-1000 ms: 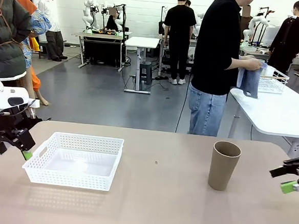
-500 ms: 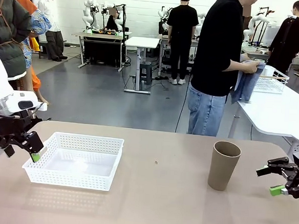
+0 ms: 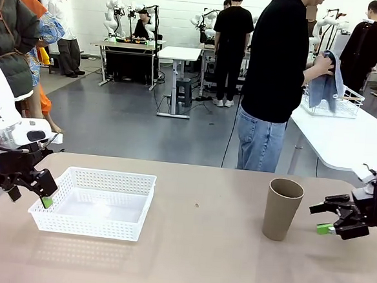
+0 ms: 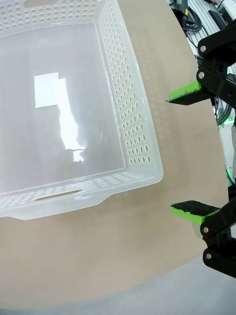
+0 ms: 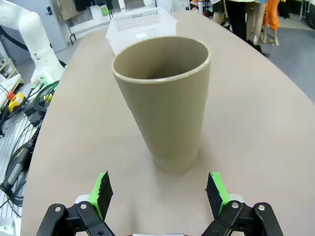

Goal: Clean and organize the cups into the basket.
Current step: Pick up the Organizing basket and move it to the center of the table, then pick up the Reusable plastic cup from the right side of the table and place it inside the Organizing basket.

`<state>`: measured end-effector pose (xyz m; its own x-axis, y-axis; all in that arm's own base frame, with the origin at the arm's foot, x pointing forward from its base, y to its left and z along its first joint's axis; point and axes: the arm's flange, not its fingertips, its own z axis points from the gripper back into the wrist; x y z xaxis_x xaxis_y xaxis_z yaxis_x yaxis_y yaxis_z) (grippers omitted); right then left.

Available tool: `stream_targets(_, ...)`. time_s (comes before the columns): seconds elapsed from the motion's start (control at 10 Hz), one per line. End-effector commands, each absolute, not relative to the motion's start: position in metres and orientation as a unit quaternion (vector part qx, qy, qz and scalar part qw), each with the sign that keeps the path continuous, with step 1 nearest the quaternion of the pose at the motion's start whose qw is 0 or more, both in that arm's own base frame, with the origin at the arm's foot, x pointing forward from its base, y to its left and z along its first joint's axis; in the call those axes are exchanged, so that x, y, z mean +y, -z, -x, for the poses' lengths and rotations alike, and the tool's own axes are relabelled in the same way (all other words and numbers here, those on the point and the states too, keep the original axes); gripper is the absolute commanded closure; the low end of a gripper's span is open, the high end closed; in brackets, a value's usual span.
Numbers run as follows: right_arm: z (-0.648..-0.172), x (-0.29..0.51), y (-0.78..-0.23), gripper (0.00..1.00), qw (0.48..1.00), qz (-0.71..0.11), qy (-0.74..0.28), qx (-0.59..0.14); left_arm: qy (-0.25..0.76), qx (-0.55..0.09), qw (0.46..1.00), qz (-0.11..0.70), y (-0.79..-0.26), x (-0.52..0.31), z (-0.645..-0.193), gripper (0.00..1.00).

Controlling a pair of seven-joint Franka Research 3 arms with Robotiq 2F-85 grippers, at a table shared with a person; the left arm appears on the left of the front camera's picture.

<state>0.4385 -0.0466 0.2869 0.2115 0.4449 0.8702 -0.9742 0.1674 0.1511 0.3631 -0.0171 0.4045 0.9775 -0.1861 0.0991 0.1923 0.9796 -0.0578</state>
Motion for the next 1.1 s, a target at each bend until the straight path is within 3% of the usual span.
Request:
stream_targets(0.0, -0.4435, -0.0318, -0.2711, 0.00, 0.676, -0.369, -0.535, -0.347, 0.061, -0.055, 0.996, 0.036, -0.4024, -0.0190, -0.3688, 0.00)
stream_targets(0.1, -0.4433, -0.0323, -0.2716, 0.00, 0.675, -0.375, -0.533, -0.346, 0.042, -0.076, 0.996, 0.017, -0.4042, -0.0144, -0.3706, 0.00)
stream_targets(0.2, -0.4403, -0.0377, -0.2792, 0.00, 0.681, -0.378, -0.528, -0.339, 0.087, -0.048, 0.994, 0.034, -0.4046, -0.0165, -0.3634, 0.00)
stream_targets(1.0, -0.4407, -0.0367, -0.2772, 0.00, 0.681, -0.378, -0.528, -0.337, 0.078, -0.051, 0.995, 0.032, -0.4052, -0.0167, -0.3641, 0.00)
